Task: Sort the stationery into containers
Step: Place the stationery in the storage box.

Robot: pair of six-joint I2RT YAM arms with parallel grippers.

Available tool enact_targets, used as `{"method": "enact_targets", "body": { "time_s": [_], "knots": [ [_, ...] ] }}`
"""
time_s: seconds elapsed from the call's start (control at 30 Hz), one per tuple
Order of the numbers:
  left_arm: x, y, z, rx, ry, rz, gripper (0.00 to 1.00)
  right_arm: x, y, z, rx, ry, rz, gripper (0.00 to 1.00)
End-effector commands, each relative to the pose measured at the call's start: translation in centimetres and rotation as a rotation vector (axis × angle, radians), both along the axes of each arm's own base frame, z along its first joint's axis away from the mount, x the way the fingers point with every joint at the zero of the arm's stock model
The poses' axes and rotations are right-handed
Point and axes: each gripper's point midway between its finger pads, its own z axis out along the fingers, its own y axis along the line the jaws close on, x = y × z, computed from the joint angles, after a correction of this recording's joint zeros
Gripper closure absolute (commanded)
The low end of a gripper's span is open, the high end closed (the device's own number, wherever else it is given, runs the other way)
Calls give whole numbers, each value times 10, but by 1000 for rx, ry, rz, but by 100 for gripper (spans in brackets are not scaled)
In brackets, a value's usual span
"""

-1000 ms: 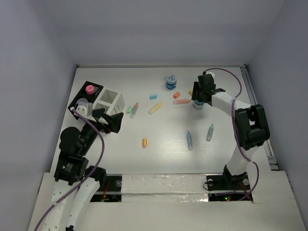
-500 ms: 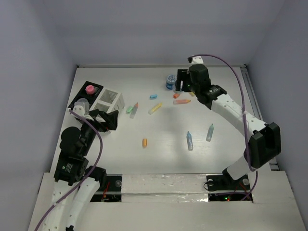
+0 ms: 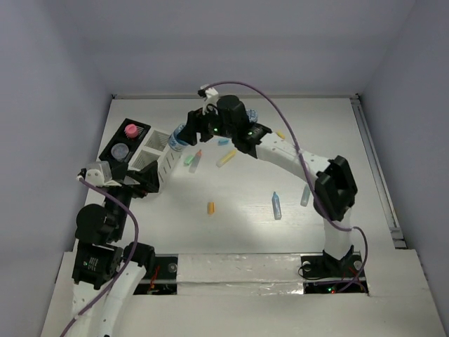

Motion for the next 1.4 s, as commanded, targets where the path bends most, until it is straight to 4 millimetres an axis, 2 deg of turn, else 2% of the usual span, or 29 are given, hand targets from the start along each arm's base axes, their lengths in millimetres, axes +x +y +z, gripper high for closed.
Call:
{"method": "enact_targets", "body": {
  "time_s": [0.0, 0.03, 0.07, 0.17, 0.2, 0.23, 0.27, 0.3, 0.33, 0.37, 0.4, 0.43, 0.5, 0.6, 0.77, 0.8, 0.83, 0.97, 1.2, 1.3, 1.37],
  "knots": [
    [-8, 3, 32, -32, -101, 5, 1, -32, 43, 67, 181, -112, 203, 55],
    [-10, 2, 33, -33, -109, -1, 1, -35, 50, 73, 198, -127, 221, 55],
    [-10, 2, 34, -32, -111, -1, 1, -39, 62, 61, 189, -110, 243, 55],
    [-9, 2, 32, -32, -108, 0, 1, -44, 77, 62, 209, -116, 269, 55],
    [-9, 2, 33, -30, -109, -3, 1, -40, 83, 54, 207, -109, 271, 55],
    [-9, 2, 32, -29, -106, -1, 1, -45, 90, 51, 209, -106, 286, 55],
    [-9, 2, 32, -31, -106, -3, 1, -49, 96, 61, 224, -125, 293, 55],
    [-9, 2, 32, -31, -108, -4, 1, -51, 101, 59, 222, -132, 300, 55],
    [-9, 1, 31, -30, -105, -4, 1, -46, 106, 47, 205, -123, 294, 55],
    [-9, 1, 31, -31, -103, -5, 1, -49, 112, 44, 201, -122, 288, 55],
    [-9, 1, 31, -32, -105, -5, 1, -53, 118, 53, 210, -146, 294, 55],
    [-9, 2, 32, -33, -106, 0, 1, -48, 122, 37, 180, -130, 286, 55],
    [-9, 4, 31, -36, -102, 7, 1, -49, 130, 35, 168, -152, 265, 55],
    [-9, 4, 30, -36, -102, 9, 1, -40, 134, 17, 136, -161, 243, 55],
    [-10, 4, 30, -38, -102, 10, 1, -29, 140, 5, 107, -191, 191, 55],
    [-9, 4, 30, -37, -102, 10, 1, -24, 140, 9, 97, -209, 172, 55],
    [-9, 4, 30, -37, -102, 10, 1, -24, 140, 3, 85, -200, 173, 55],
    [-9, 4, 30, -36, -101, 10, 1, -12, 140, 2, 58, -246, 130, 55],
    [-9, 4, 29, -37, -99, 11, 1, -4, 138, -18, -7, -272, 110, 54],
    [-9, 4, 30, -38, -102, 11, 1, -10, 140, -27, -38, -267, 130, 51],
    [-9, 5, 30, -38, -100, 13, 1, -11, 141, -27, -36, -273, 138, 46]
  ]
}}
